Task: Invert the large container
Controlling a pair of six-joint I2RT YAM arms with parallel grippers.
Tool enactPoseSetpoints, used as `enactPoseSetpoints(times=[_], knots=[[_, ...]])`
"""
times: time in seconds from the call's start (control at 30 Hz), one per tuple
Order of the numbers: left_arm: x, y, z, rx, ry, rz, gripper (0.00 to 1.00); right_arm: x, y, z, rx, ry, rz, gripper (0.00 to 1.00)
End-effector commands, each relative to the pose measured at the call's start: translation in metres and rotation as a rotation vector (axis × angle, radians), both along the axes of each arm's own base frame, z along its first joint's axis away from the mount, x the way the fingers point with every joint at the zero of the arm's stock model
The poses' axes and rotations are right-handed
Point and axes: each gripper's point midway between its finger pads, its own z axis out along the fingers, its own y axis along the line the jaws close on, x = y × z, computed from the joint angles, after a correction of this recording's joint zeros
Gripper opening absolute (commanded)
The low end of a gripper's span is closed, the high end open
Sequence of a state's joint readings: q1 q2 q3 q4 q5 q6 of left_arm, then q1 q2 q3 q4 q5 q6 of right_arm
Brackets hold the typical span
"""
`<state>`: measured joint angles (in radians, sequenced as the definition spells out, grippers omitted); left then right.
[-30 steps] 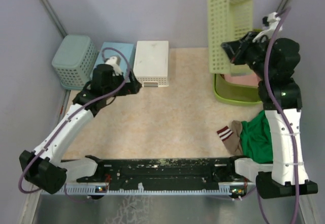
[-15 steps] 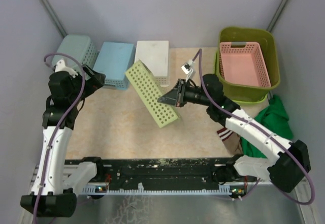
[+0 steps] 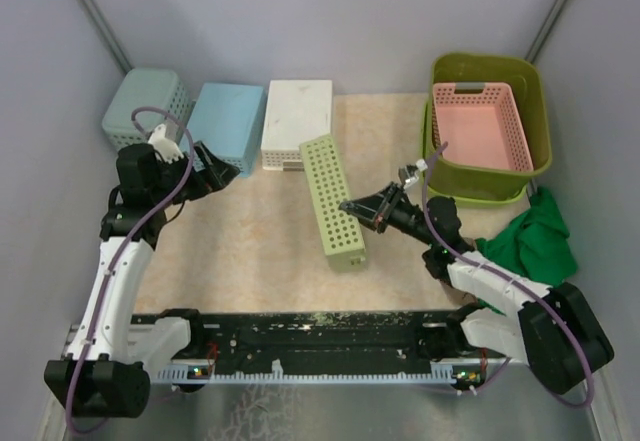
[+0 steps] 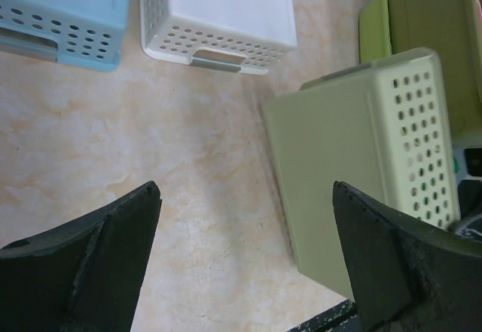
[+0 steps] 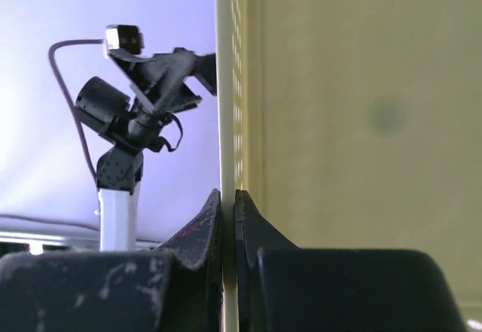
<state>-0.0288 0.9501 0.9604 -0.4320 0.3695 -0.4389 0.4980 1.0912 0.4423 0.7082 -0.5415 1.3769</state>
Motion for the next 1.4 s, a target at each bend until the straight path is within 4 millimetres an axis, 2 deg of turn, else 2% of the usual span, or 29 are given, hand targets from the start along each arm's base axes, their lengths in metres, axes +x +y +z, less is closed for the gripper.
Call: enactPoseSetpoints(times=[0.0, 0.13, 0.27, 0.3, 0.4, 0.57, 0.73, 0.83, 0.87, 1.03, 1.13, 1.23, 1.37], knots=[[0.000, -0.018, 0.006, 0.001, -0.050, -0.122, 1.00, -0.019, -0.023, 0.021, 0.278, 0.051, -0.045, 0.00], [0.002, -0.036, -0.007, 0.025, -0.017, -0.205, 1.00, -0.020, -0.037, -0.013, 0.258, 0.159, -0.130, 0.00], [0.005, -0.067, -0.019, 0.097, 0.033, -0.291, 1.00, -0.019, -0.055, -0.047, 0.185, 0.237, -0.235, 0.00], [0.005, -0.077, -0.021, 0.118, 0.036, -0.314, 1.00, -0.020, -0.059, -0.055, 0.157, 0.254, -0.260, 0.03], [0.002, -0.104, -0.028, 0.133, 0.050, -0.385, 1.00, -0.021, -0.074, -0.080, 0.060, 0.300, -0.338, 0.21], [-0.006, -0.144, -0.038, 0.113, 0.071, -0.500, 1.00, -0.023, -0.108, -0.102, -0.114, 0.324, -0.503, 0.49], [-0.014, -0.166, -0.050, 0.136, 0.095, -0.569, 1.00, -0.034, -0.155, -0.114, -0.396, 0.351, -0.687, 0.57], [-0.021, -0.175, -0.056, 0.151, 0.100, -0.606, 1.00, -0.038, -0.184, -0.104, -0.557, 0.327, -0.785, 0.61], [-0.024, -0.178, -0.058, 0.153, 0.106, -0.617, 1.00, -0.038, -0.191, -0.094, -0.593, 0.299, -0.810, 0.62], [-0.037, -0.190, -0.073, 0.164, 0.137, -0.663, 1.00, -0.037, -0.219, -0.074, -0.817, 0.229, -0.860, 0.66], [-0.048, -0.197, -0.080, 0.171, 0.160, -0.694, 1.00, -0.034, -0.219, -0.066, -0.917, 0.187, -0.813, 0.66], [-0.064, -0.208, -0.089, 0.184, 0.173, -0.743, 1.00, -0.032, -0.211, -0.064, -0.986, 0.157, -0.727, 0.66], [-0.105, -0.224, -0.106, 0.244, 0.186, -0.854, 1.00, -0.039, -0.202, -0.077, -1.038, 0.194, -0.613, 0.66]])
